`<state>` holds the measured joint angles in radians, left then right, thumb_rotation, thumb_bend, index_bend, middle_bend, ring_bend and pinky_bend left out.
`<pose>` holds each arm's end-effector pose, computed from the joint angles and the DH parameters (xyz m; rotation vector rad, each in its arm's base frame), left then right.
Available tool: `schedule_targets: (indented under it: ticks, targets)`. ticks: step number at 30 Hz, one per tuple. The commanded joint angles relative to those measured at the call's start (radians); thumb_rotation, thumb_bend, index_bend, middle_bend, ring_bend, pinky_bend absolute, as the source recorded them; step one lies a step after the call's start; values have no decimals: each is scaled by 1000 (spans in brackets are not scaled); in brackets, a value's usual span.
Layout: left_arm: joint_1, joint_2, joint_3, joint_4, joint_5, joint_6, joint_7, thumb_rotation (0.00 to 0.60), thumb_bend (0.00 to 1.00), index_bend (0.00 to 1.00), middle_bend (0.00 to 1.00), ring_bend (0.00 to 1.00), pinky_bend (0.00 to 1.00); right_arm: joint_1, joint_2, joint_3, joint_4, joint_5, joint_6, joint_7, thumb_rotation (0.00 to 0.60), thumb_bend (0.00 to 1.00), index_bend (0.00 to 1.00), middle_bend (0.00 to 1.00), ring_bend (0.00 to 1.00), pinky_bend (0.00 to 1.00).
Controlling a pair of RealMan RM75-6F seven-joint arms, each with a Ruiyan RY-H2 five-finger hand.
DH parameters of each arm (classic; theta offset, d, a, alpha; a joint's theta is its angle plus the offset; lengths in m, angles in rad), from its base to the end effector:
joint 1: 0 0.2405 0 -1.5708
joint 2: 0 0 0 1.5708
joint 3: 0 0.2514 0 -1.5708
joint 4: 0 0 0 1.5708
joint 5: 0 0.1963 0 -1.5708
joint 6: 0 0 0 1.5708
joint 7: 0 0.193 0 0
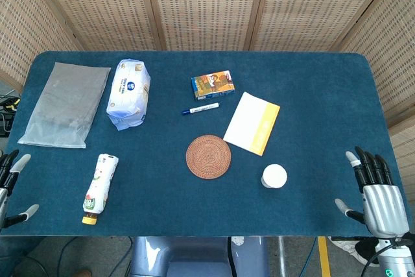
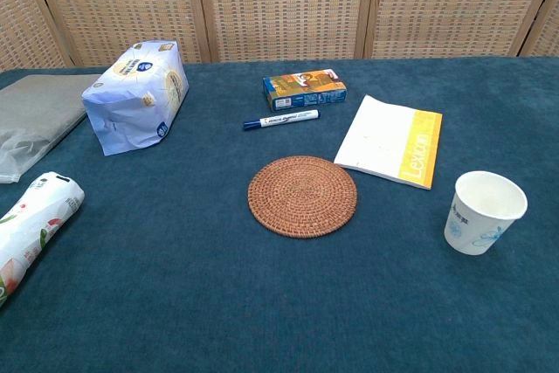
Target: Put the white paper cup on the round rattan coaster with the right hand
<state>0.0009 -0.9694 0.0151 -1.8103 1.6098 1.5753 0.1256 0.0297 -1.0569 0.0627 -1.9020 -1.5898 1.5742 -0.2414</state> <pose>-0.2713 0.1897 0.1949 -1.4354 -0.8366 -0.8582 -0.2386 -0.2113 0.1819 1.3766 -0.8112 0.9699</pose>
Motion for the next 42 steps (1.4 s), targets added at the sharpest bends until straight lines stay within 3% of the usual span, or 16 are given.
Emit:
schedule_targets:
  ticks: [1, 12, 16, 24, 35, 42]
  targets:
    - [-2, -1, -1, 0, -4, -4, 3, 600, 0, 0, 0, 0, 0, 2, -1, 1, 0, 5, -6, -3, 600, 0, 47, 0, 0, 0]
    - [-3, -2, -4, -6, -10, -8, 9, 600, 0, 0, 0, 0, 0, 36, -10, -5, 7, 18, -77, -11, 600, 0, 51, 0, 0, 0]
    - [-10, -4, -9, -10, -25, -20, 18, 600, 0, 0, 0, 0, 0, 124, -7, 11, 49, 22, -213, -2, 600, 0, 51, 0, 0, 0]
    - [-27, -10, -23, -18, -59, -51, 40, 600, 0, 0, 0, 0, 0, 340, -49, 39, 144, 44, -529, 173, 600, 0, 57, 0, 0, 0]
    - [-49, -10, -34, -15, -103, -95, 42, 600, 0, 0, 0, 0, 0, 449, -166, 52, 220, 152, -671, 137, 600, 0, 70, 8, 0, 3]
    - [-55, -10, -34, -16, -111, -104, 45, 600, 0, 0, 0, 0, 0, 483, -207, 46, 232, 233, -714, 42, 600, 0, 140, 84, 21, 80]
